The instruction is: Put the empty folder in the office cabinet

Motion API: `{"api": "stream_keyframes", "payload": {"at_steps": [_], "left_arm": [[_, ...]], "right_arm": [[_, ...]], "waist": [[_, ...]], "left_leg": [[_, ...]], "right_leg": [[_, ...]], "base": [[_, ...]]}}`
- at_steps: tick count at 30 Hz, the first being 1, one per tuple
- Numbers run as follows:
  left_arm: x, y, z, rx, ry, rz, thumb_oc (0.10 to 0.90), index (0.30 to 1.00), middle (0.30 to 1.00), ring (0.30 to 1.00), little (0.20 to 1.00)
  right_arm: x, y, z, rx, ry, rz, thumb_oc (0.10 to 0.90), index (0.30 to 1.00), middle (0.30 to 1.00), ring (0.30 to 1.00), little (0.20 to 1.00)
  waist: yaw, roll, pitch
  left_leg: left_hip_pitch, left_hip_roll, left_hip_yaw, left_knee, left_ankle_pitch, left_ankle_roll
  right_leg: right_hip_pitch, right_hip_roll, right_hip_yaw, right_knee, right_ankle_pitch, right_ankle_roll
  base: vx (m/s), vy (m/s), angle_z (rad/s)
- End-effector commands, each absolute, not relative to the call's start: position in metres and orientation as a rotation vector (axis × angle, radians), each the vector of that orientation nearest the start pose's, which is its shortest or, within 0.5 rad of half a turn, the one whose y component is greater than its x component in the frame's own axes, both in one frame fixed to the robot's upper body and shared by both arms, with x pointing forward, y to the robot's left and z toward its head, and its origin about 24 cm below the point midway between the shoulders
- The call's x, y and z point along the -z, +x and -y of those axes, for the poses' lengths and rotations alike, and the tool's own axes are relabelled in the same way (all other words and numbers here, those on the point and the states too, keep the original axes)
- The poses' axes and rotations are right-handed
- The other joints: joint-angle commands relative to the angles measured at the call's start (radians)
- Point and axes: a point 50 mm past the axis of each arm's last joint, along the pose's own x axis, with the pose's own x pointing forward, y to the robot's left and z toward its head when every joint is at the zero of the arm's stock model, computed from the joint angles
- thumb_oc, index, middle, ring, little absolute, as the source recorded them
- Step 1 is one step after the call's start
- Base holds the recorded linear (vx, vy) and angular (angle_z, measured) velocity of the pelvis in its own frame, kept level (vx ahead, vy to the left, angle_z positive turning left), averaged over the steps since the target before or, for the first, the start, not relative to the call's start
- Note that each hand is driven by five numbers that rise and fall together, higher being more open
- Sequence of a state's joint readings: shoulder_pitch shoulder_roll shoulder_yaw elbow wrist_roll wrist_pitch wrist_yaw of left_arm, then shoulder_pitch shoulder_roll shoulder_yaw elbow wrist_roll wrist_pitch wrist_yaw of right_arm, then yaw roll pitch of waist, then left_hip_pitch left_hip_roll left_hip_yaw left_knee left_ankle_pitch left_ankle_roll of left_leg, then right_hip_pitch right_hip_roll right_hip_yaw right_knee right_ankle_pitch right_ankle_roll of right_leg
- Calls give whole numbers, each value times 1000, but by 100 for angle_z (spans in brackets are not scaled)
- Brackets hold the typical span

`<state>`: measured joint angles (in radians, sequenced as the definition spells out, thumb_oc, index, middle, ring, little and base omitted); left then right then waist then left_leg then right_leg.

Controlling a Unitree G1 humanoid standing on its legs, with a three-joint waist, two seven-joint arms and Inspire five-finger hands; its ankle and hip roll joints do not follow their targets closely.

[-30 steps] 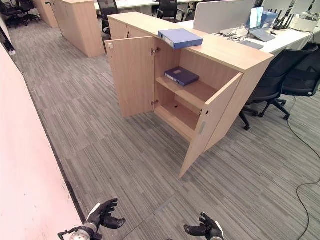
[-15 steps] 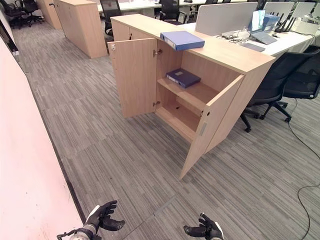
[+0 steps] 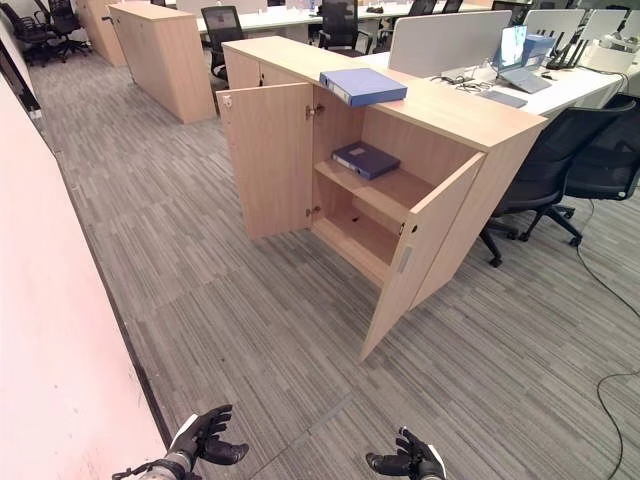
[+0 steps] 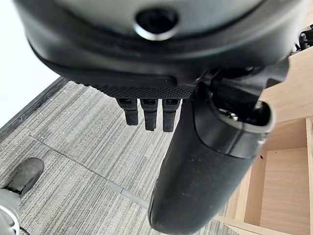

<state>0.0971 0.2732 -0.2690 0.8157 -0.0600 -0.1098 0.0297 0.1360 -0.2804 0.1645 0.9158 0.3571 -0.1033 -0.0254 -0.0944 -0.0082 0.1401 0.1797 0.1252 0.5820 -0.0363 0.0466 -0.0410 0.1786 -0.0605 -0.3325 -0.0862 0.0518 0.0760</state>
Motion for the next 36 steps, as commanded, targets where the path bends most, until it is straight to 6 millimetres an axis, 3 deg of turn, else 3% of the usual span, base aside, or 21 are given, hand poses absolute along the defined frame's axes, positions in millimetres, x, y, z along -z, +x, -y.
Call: {"api": "stream_keyframes", "payload": {"at_steps": [1,3,4,5,7,8,10,12,14,15,18,20,23,25,28,30,31,32,33,34,36], "left_arm": [[104,183,-205,90,290,-640,800,900,900,900,900],[100,189,-203,96,290,-616,800,900,900,900,900],[99,191,-203,101,286,-607,800,900,900,900,900],[99,191,-203,101,286,-607,800,900,900,900,900],[98,194,-200,102,287,-601,800,900,900,900,900],[98,194,-200,102,287,-600,800,900,900,900,900],[100,192,-200,101,288,-613,800,900,900,900,900],[102,191,-199,99,289,-623,800,900,900,900,900],[101,193,-200,89,286,-617,800,900,900,900,900],[101,194,-200,74,280,-616,800,900,900,900,900],[103,192,-201,63,278,-629,800,900,900,900,900],[107,185,-206,53,285,-658,800,900,900,900,900],[114,171,-213,47,300,-713,800,900,900,900,900],[118,166,-215,53,314,-748,800,900,900,900,900],[120,164,-216,59,324,-758,800,900,900,900,900],[120,167,-219,63,339,-764,800,900,900,900,900],[120,167,-219,63,339,-764,800,900,900,900,900],[116,173,-220,72,355,-746,800,900,900,900,900],[115,176,-220,75,360,-740,800,900,900,900,900],[115,177,-221,75,360,-740,800,900,900,900,900],[112,182,-223,75,377,-729,800,900,900,900,900]], "right_arm": [[122,147,242,187,-36,-785,800,900,900,900,900],[122,147,243,181,-37,-784,800,900,900,900,900],[121,146,244,171,-52,-789,800,900,900,900,900],[121,146,244,171,-52,-789,800,900,900,900,900],[120,148,246,169,-64,-788,800,900,900,900,900],[120,148,246,169,-64,-788,800,900,900,900,900],[120,148,246,166,-64,-793,800,900,900,900,900],[119,150,246,150,-72,-787,800,900,900,900,900],[116,156,245,136,-83,-768,800,900,900,900,900],[114,161,246,133,-92,-760,800,900,900,900,900],[116,158,246,129,-105,-778,800,900,900,900,900],[118,156,246,131,-108,-795,800,900,900,900,900],[120,156,242,112,-106,-805,800,900,900,900,900],[122,160,236,97,-106,-808,800,900,900,900,900],[123,160,235,97,-102,-815,800,900,900,900,900],[125,163,231,97,-93,-826,800,900,900,900,900],[125,163,231,97,-93,-825,800,900,900,900,900],[123,170,229,95,-95,-814,800,900,900,900,900],[122,173,228,91,-96,-810,800,900,900,900,900],[122,173,228,91,-96,-809,800,900,900,900,900],[121,177,226,86,-93,-804,800,900,900,900,900]], "waist": [[9,-12,25],[10,-19,35],[17,-22,44],[16,-20,44],[28,-29,66],[25,-26,70],[25,-19,66],[27,-16,69],[37,0,74],[54,4,83],[56,5,84],[67,8,74],[87,19,53],[112,11,39],[119,5,36],[125,-21,28],[126,-23,26],[128,-36,22],[125,-35,24],[127,-37,22],[123,-35,27]], "left_leg": [[-13,125,-16,172,-42,-122],[-58,175,-7,277,-9,-149],[-97,216,-6,395,41,-179],[-100,220,-9,401,39,-180],[-166,271,-12,501,131,-200],[-168,276,-18,510,125,-202],[-175,305,-5,428,96,-203],[-191,319,20,278,125,-179],[-203,335,-15,118,193,-189],[-240,358,-84,30,221,-195],[-250,381,-85,-9,244,-203],[-267,421,-49,-11,265,-207],[-275,427,-39,-12,280,-209],[-293,394,-60,10,294,-213],[-312,382,-60,40,288,-208],[-324,302,-11,117,219,-159],[-324,300,-9,117,218,-157],[-310,245,28,111,178,-121],[-301,222,42,106,157,-104],[-301,220,46,105,156,-102],[-273,162,66,86,107,-57]], "right_leg": [[4,-20,-24,17,-104,24],[15,-10,-29,15,-124,6],[42,7,-33,8,-144,-15],[42,9,-34,8,-144,-16],[76,14,-45,-1,-160,-24],[81,17,-48,-1,-164,-24],[95,8,-48,-1,-181,-5],[92,-17,-62,6,-167,22],[97,-30,-57,14,-174,48],[111,-48,-37,38,-198,66],[126,-59,-21,59,-219,76],[146,-65,-6,77,-244,86],[170,-70,29,102,-285,98],[185,-117,47,122,-299,124],[200,-141,45,123,-296,140],[148,-231,43,210,-198,168],[145,-235,45,213,-199,169],[74,-276,59,317,-97,181],[42,-284,60,374,-53,183],[36,-288,64,379,-54,183],[-20,-311,31,491,28,186]], "base": [[-14,-82,6],[40,-130,10],[76,-105,18],[78,-125,21],[81,-52,7],[173,26,4],[169,119,3],[155,231,2],[294,289,19],[299,211,11],[335,148,-4],[428,93,-29],[502,107,-22],[500,171,-15],[400,131,6],[520,205,-18],[385,258,-24],[330,240,-27],[328,241,-34],[204,161,-27],[280,236,-19]]}}
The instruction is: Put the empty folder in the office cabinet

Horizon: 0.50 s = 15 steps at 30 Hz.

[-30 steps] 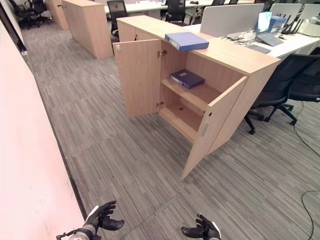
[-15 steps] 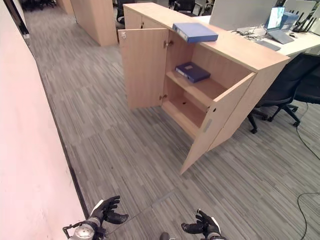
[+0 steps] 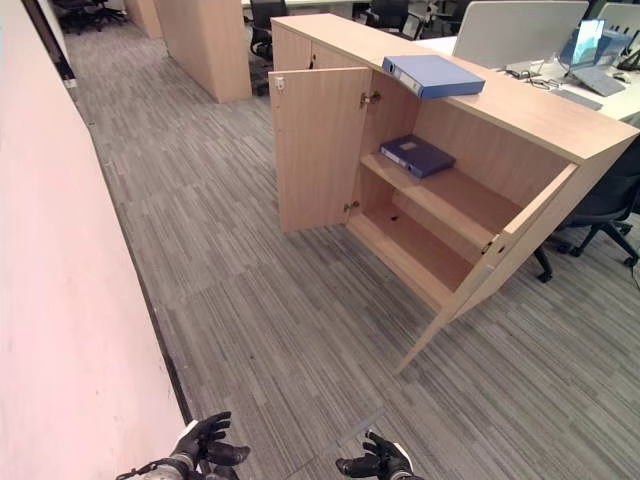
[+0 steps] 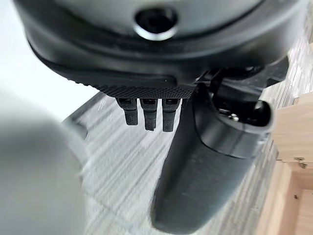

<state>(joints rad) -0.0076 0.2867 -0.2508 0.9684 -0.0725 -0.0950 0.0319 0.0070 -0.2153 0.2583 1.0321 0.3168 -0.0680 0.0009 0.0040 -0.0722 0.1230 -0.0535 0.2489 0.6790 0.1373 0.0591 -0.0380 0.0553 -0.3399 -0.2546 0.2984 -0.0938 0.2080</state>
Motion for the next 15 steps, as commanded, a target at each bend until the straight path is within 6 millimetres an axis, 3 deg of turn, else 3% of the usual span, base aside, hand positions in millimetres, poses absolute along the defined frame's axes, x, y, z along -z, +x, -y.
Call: {"api": "stream_keyframes", "payload": {"at_steps": [1,2,3,4,5,7,8,9,10,11,12,13,15], "left_arm": [[111,186,-224,64,382,-725,800,900,900,900,900],[110,186,-224,64,382,-724,800,900,900,900,900],[111,187,-224,54,390,-726,800,900,900,900,900],[111,187,-224,54,389,-726,800,900,900,900,900],[110,188,-223,42,370,-720,800,900,900,900,900],[112,187,-222,41,363,-727,800,900,900,900,900],[111,187,-222,39,362,-725,800,900,900,900,900],[113,185,-222,44,365,-739,800,900,900,900,900],[116,182,-222,50,370,-753,800,900,900,900,900],[116,183,-222,48,369,-752,800,900,900,900,900],[118,180,-221,53,372,-765,800,900,900,900,900],[121,177,-220,62,380,-782,800,900,900,900,900],[121,177,-219,68,383,-782,800,900,900,900,900]], "right_arm": [[121,179,225,86,-95,-801,800,900,900,900,900],[120,180,225,86,-95,-800,800,900,900,900,900],[120,181,224,89,-88,-795,800,900,900,900,900],[120,181,224,88,-89,-794,800,900,900,900,900],[121,180,223,90,-79,-798,800,900,900,900,900],[122,177,226,104,-79,-810,800,900,900,900,900],[122,178,226,103,-79,-808,800,900,900,900,900],[124,174,229,117,-86,-823,800,900,900,900,900],[124,173,230,125,-84,-828,800,900,900,900,900],[124,173,230,124,-85,-826,800,900,900,900,900],[125,171,232,136,-77,-834,800,900,900,900,900],[127,165,239,177,-55,-853,800,900,900,900,900],[127,162,244,202,-41,-860,800,900,900,900,900]], "waist": [[16,28,48],[15,26,49],[-5,41,55],[-4,40,55],[-25,66,66],[-42,77,75],[-42,80,79],[-54,94,83],[-69,95,90],[-70,97,93],[-85,96,96],[-126,92,105],[-142,91,109]], "left_leg": [[-2,-19,-27,-111,47,-40],[-1,-23,-27,-114,46,-37],[36,-70,-35,-142,13,-10],[38,-72,-33,-145,13,-8],[68,-89,-30,-171,14,2],[124,-130,-73,-205,-29,-5],[115,-118,-52,-195,-12,1],[161,-142,-99,-206,-55,-12],[183,-154,-116,-206,-72,-13],[170,-142,-93,-196,-53,-8],[190,-153,-107,-194,-70,-12],[235,-179,-140,-189,-107,-18],[258,-188,-154,-188,-123,-23]], "right_leg": [[68,-67,-109,203,251,54],[68,-70,-110,205,252,54],[9,-30,-95,264,264,54],[4,-32,-92,270,261,54],[-63,55,-53,248,204,54],[-115,76,-51,199,94,46],[-116,80,-69,191,109,34],[-146,91,-77,125,20,12],[-174,103,-64,90,19,1],[-176,109,-83,76,43,-15],[-196,120,-56,23,56,-19],[-246,138,16,-102,96,-16],[-257,136,35,-165,127,-6]], "base": [[290,237,-12],[413,320,-1],[197,174,19],[365,254,18],[314,146,28],[313,109,12],[292,17,-14],[291,-14,10],[273,-18,31],[148,-65,34],[311,-112,39],[386,-79,54],[326,-63,76]]}}
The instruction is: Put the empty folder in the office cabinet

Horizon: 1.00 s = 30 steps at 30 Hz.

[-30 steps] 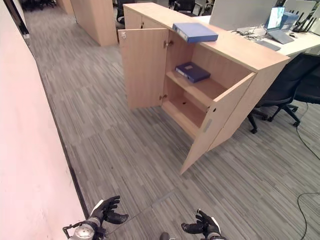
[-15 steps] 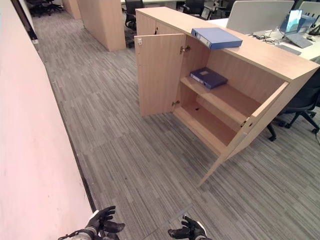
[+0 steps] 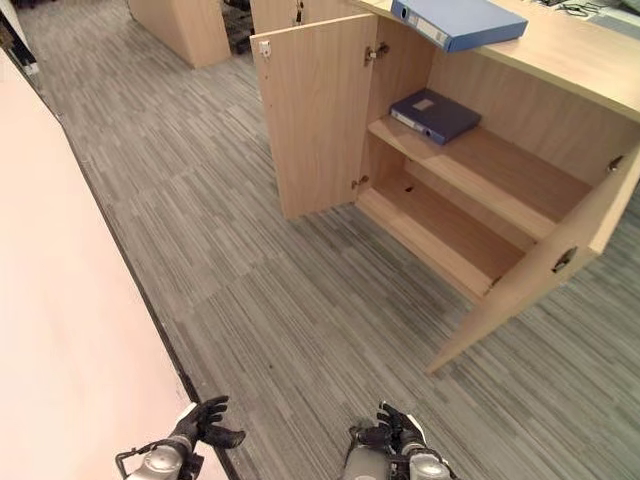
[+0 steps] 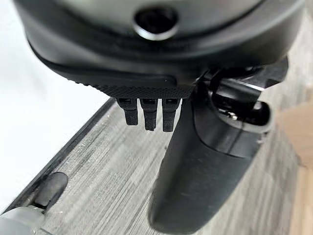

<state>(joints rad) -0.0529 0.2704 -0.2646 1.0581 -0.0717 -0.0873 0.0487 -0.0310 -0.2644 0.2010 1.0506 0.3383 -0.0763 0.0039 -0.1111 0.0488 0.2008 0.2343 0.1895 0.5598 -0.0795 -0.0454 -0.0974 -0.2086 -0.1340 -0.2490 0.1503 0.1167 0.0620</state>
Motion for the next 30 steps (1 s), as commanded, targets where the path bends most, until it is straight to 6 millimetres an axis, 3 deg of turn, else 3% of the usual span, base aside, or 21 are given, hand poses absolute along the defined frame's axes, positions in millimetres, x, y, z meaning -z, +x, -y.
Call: {"api": "stream_keyframes", "payload": {"at_steps": [1,2,6,9,12,13,14,15,16,17,18,19,20,22,24,25,27,30], "left_arm": [[122,176,-218,77,386,-784,800,900,900,900,900],[122,176,-217,89,396,-786,800,900,900,900,900],[124,174,-211,114,391,-787,800,900,900,900,900],[126,172,-206,134,386,-794,800,900,900,900,900],[129,172,-194,190,407,-797,800,900,900,900,900],[130,173,-188,199,404,-797,800,900,900,900,900],[130,173,-188,198,404,-797,800,900,900,900,900],[129,178,-183,187,387,-790,800,900,900,900,900],[129,178,-183,187,387,-790,800,900,900,900,900],[128,181,-180,178,367,-780,800,900,900,900,900],[128,181,-180,177,367,-780,800,900,900,900,900],[126,182,-179,190,367,-768,800,900,900,900,900],[126,182,-179,189,367,-768,800,900,900,900,900],[123,185,-180,199,376,-750,800,900,900,900,900],[122,187,-183,192,381,-744,800,900,900,900,900],[120,190,-183,185,385,-734,800,900,900,900,900],[120,191,-182,183,385,-733,800,900,900,900,900],[121,188,-182,188,379,-741,800,900,900,900,900]], "right_arm": [[128,159,246,221,-27,-868,800,900,900,900,900],[131,152,250,245,-15,-893,800,900,900,900,900],[135,135,261,276,-27,-944,800,900,900,900,900],[135,127,269,298,-35,-964,800,900,900,900,900],[136,114,280,333,-38,-991,800,900,900,900,900],[135,111,285,361,-26,-991,800,900,900,900,900],[135,112,285,360,-25,-990,800,900,900,900,900],[134,109,289,401,16,-979,800,900,900,900,900],[134,109,289,400,17,-979,800,900,900,900,900],[133,109,291,403,11,-972,800,900,900,900,900],[133,109,291,403,11,-972,800,900,900,900,900],[133,109,291,391,-5,-971,800,900,900,900,900],[133,109,291,390,-5,-971,800,900,900,900,900],[129,117,289,351,-30,-945,800,900,900,900,900],[128,119,289,321,-65,-951,800,900,900,900,900],[127,122,291,313,-87,-950,800,900,900,900,900],[128,121,290,317,-79,-956,800,900,900,900,900],[132,115,286,308,-65,-975,800,900,900,900,900]], "waist": [[-40,-31,31],[-54,-25,24],[-81,-22,15],[-100,-21,15],[-132,-14,5],[-150,-6,7],[-154,-9,3],[-183,3,16],[-185,1,13],[-186,20,18],[-189,19,16],[-184,13,16],[-187,11,12],[-180,-7,13],[-161,-26,15],[-133,-60,21],[-123,-78,18],[-98,-83,13]], "left_leg": [[-14,-137,-47,33,-35,34],[28,-152,-77,36,-77,25],[87,-177,-122,71,-136,19],[106,-184,-123,88,-144,9],[144,-181,-149,112,-181,-24],[131,-155,-163,143,-160,-49],[126,-157,-167,142,-155,-49],[118,-107,-184,196,-103,-80],[115,-109,-187,195,-99,-80],[88,-53,-195,282,28,-126],[84,-55,-198,280,33,-127],[43,11,-189,401,141,-143],[38,9,-192,399,145,-143],[11,44,-179,534,224,-152],[-4,57,-163,645,237,-147],[-61,39,-167,756,214,-143],[-97,53,-142,780,215,-138],[-150,156,-55,753,257,-136]], "right_leg": [[-8,-80,40,-61,-58,150],[-42,-99,56,-113,-40,170],[-59,-148,-5,-171,11,179],[-59,-182,-77,-184,40,175],[-27,-206,-90,-196,82,179],[-14,-195,-65,-197,95,174],[-17,-200,-68,-197,97,173],[-20,-168,-11,-149,81,153],[-23,-171,-12,-147,82,152],[-13,-124,-6,-111,48,114],[-16,-127,-8,-111,48,113],[19,-89,-8,-95,-7,69],[16,-93,-11,-96,-5,68],[71,-48,1,-90,-65,24],[121,-13,26,-76,-121,-10],[165,-4,52,-68,-152,-29],[195,0,56,-76,-164,-35],[271,20,69,-99,-201,-42]], "base": [[571,-84,37],[563,-84,10],[424,-121,57],[310,-101,33],[529,-298,43],[169,-178,55],[360,-417,43],[185,-250,49],[371,-505,66],[168,-277,79],[344,-521,56],[161,-265,26],[290,-417,3],[293,-405,-22],[392,-481,-53],[492,-508,-76],[305,-271,-56],[313,-103,-47]]}}
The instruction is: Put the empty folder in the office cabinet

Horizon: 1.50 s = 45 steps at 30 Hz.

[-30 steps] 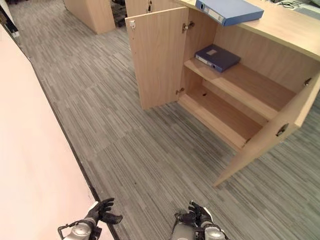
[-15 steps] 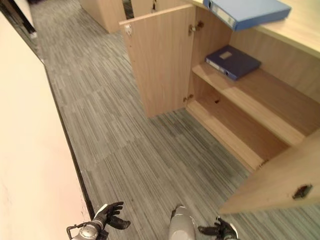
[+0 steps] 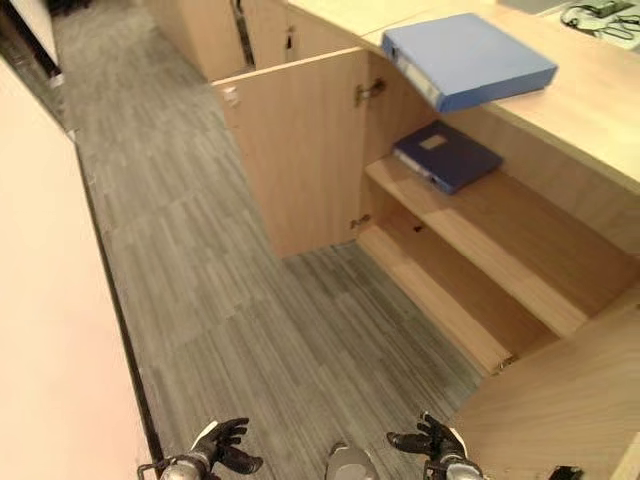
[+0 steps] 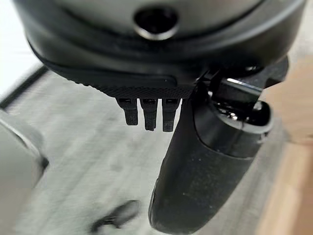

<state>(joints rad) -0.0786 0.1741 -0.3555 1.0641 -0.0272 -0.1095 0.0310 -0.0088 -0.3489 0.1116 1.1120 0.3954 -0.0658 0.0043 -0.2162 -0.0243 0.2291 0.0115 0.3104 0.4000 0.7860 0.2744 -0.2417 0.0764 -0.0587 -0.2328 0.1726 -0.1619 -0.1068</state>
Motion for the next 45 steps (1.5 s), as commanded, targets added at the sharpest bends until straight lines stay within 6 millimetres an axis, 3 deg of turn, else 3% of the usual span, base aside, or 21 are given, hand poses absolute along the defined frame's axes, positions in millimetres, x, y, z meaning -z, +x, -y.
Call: {"api": "stream_keyframes", "payload": {"at_steps": [1,4,5,9,12,15,18,20,22,25,28,30,31,33,34,35,37,39,41,43,45], "left_arm": [[122,186,-183,192,383,-746,800,900,900,900,900],[127,175,-186,195,393,-782,800,900,900,900,900],[127,175,-186,195,393,-782,800,900,900,900,900],[135,162,-189,149,374,-830,800,900,900,900,900],[141,152,-193,127,374,-878,800,900,900,900,900],[146,140,-196,125,376,-919,800,900,900,900,900],[146,139,-203,128,409,-933,800,900,900,900,900],[145,141,-206,136,434,-931,800,900,900,900,900],[141,147,-209,119,438,-907,800,900,900,900,900],[137,156,-210,123,447,-877,800,900,900,900,900],[135,160,-209,120,450,-867,800,900,900,900,900],[135,162,-209,108,439,-868,800,900,900,900,900],[135,160,-209,102,429,-870,800,900,900,900,900],[136,159,-208,100,428,-873,800,900,900,900,900],[136,158,-206,95,405,-868,800,900,900,900,900],[136,158,-206,95,404,-868,800,900,900,900,900],[135,160,-206,85,392,-861,800,900,900,900,900],[136,159,-208,82,394,-866,800,900,900,900,900],[136,160,-213,70,408,-876,800,900,900,900,900],[136,159,-216,66,424,-886,800,900,900,900,900],[137,157,-215,77,431,-887,800,900,900,900,900]], "right_arm": [[132,113,286,308,-69,-978,800,900,900,900,900],[130,120,278,248,-96,-947,800,900,900,900,900],[130,120,278,248,-96,-947,800,900,900,900,900],[128,130,267,207,-91,-901,800,900,900,900,900],[129,133,262,185,-101,-902,800,900,900,900,900],[131,136,252,126,-113,-905,800,900,900,900,900],[132,142,245,111,-101,-900,800,900,900,900,900],[132,147,241,104,-90,-895,800,900,900,900,900],[131,151,240,102,-88,-894,800,900,900,900,900],[132,153,237,96,-89,-896,800,900,900,900,900],[133,152,237,94,-100,-910,800,900,900,900,900],[136,148,239,110,-105,-936,800,900,900,900,900],[137,143,243,140,-109,-950,800,900,900,900,900],[137,143,245,151,-111,-952,800,900,900,900,900],[136,140,254,217,-83,-951,800,900,900,900,900],[136,140,254,217,-83,-951,800,900,900,900,900],[135,138,262,275,-60,-952,800,900,900,900,900],[135,135,270,321,-51,-960,800,900,900,900,900],[137,127,275,364,-27,-990,800,900,900,900,900],[139,119,277,373,-18,-1017,800,900,900,900,900],[142,101,282,392,-19,-1062,800,900,900,900,900]], "waist": [[15,-4,-13],[38,26,9],[40,25,9],[80,34,25],[102,12,21],[125,30,-21],[133,27,-58],[138,19,-77],[144,10,-90],[151,7,-107],[151,25,-103],[148,54,-87],[147,87,-77],[137,90,-70],[110,104,-62],[110,106,-63],[95,101,-50],[88,93,-50],[67,91,-52],[46,94,-45],[37,68,-46]], "left_leg": [[63,67,118,-175,-59,13],[-1,89,107,-534,-45,23],[1,88,109,-536,-44,23],[-93,67,-27,-844,-15,26],[-142,52,-51,-860,-38,29],[-145,20,-159,-862,-40,17],[-141,7,-139,-856,-25,25],[-128,-14,-75,-847,-29,37],[-102,-53,-33,-845,-52,63],[-47,-127,-14,-840,-128,115],[-14,-135,-18,-834,-164,134],[35,-138,1,-836,-194,159],[74,-148,36,-841,-223,184],[98,-160,46,-843,-235,189],[138,-180,64,-852,-262,180],[137,-179,64,-852,-262,180],[172,-193,72,-854,-283,163],[208,-194,93,-861,-300,133],[253,-173,94,-868,-330,86],[279,-162,100,-865,-339,69],[295,-194,100,-836,-358,67]], "right_leg": [[8,-50,61,-126,70,132],[72,-33,109,-123,27,177],[72,-34,110,-123,28,177],[155,-29,223,-105,-36,205],[209,-39,298,-112,-72,210],[232,-34,394,-129,-96,214],[241,-46,445,-133,-95,223],[235,-58,451,-113,-83,239],[204,-67,444,-51,-20,277],[139,-65,406,109,77,353],[63,-37,351,250,176,369],[-34,-65,213,409,269,369],[-85,-123,51,514,296,369],[-126,-151,19,566,274,369],[-204,-177,-27,502,201,369],[-204,-176,-28,500,203,369],[-231,-222,-91,343,116,340],[-245,-276,-169,113,175,324],[-273,-333,-183,-132,247,359],[-302,-358,-161,-200,285,366],[-286,-378,-149,-201,322,364]], "base": [[368,7,-11],[464,163,-36],[296,140,-57],[501,104,-96],[505,-22,-99],[548,18,-130],[485,46,-145],[412,75,-110],[337,70,-41],[368,81,-41],[231,13,-35],[244,131,-14],[184,203,-31],[260,184,-79],[310,156,-75],[322,72,-66],[191,-91,-31],[295,-291,-22],[405,-378,-16],[297,-258,-18],[308,-262,10]]}}
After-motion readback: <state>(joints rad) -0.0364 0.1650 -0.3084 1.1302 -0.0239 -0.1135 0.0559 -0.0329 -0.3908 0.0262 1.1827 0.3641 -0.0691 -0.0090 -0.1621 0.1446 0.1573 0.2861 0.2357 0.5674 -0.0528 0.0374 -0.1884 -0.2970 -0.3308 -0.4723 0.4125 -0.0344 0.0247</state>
